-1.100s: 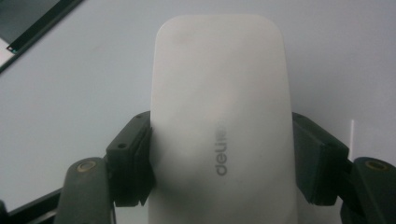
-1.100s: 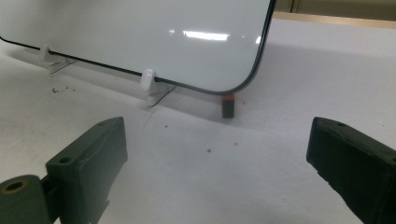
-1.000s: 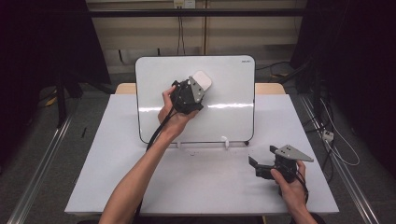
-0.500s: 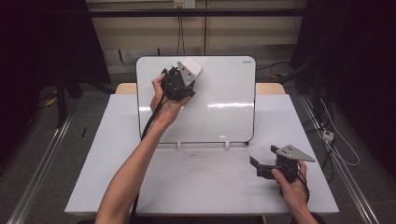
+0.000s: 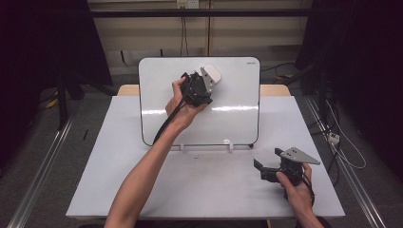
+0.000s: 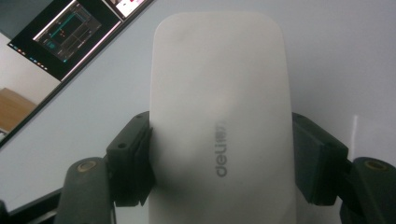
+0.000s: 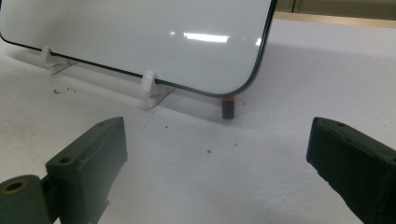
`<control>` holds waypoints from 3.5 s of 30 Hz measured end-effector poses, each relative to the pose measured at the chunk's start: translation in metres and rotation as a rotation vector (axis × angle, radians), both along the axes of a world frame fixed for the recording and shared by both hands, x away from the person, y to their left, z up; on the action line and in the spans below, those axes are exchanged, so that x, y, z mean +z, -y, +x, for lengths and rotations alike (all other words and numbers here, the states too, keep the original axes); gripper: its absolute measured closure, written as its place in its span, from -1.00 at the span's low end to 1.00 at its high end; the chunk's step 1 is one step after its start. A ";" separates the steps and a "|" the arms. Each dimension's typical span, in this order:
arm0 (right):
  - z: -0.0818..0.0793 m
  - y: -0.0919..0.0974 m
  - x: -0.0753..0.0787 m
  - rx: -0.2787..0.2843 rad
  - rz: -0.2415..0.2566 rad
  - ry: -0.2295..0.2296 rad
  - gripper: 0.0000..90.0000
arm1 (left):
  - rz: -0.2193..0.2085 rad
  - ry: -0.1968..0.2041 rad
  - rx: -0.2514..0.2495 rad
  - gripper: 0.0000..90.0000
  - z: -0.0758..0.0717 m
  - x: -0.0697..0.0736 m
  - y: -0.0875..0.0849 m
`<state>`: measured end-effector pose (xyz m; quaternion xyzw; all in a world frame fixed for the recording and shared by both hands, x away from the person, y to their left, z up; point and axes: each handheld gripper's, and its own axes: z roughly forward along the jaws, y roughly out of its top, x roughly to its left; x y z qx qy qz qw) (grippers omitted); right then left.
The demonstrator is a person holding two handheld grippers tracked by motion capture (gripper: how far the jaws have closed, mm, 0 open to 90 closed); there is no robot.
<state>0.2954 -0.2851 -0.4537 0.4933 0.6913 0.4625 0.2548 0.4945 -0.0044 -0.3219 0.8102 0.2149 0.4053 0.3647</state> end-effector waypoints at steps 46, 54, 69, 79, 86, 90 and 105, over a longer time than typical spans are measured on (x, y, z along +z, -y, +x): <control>0.004 -0.006 0.000 -0.003 -0.008 -0.004 -0.88 | -0.269 -0.060 0.059 -0.31 -0.060 -0.014 -0.102; 0.004 -0.005 0.000 -0.004 -0.014 -0.003 -0.88 | -0.282 -0.072 0.065 -0.31 -0.068 -0.020 -0.115; 0.002 -0.003 0.000 0.003 -0.007 -0.002 -0.88 | -0.287 -0.091 0.074 -0.31 -0.085 -0.018 -0.134; 0.003 -0.003 -0.001 -0.003 -0.002 0.001 -0.88 | -0.270 -0.079 0.100 -0.31 -0.099 -0.029 -0.144; 0.002 -0.003 0.000 0.000 -0.005 0.000 -0.88 | -0.234 -0.091 0.112 -0.31 -0.108 -0.042 -0.154; 0.002 -0.003 0.000 0.003 -0.006 0.001 -0.89 | -0.244 -0.108 0.131 -0.31 -0.108 -0.049 -0.158; 0.001 -0.005 0.001 0.009 -0.009 0.003 -0.88 | -0.118 -0.099 0.157 -0.31 -0.094 -0.081 -0.149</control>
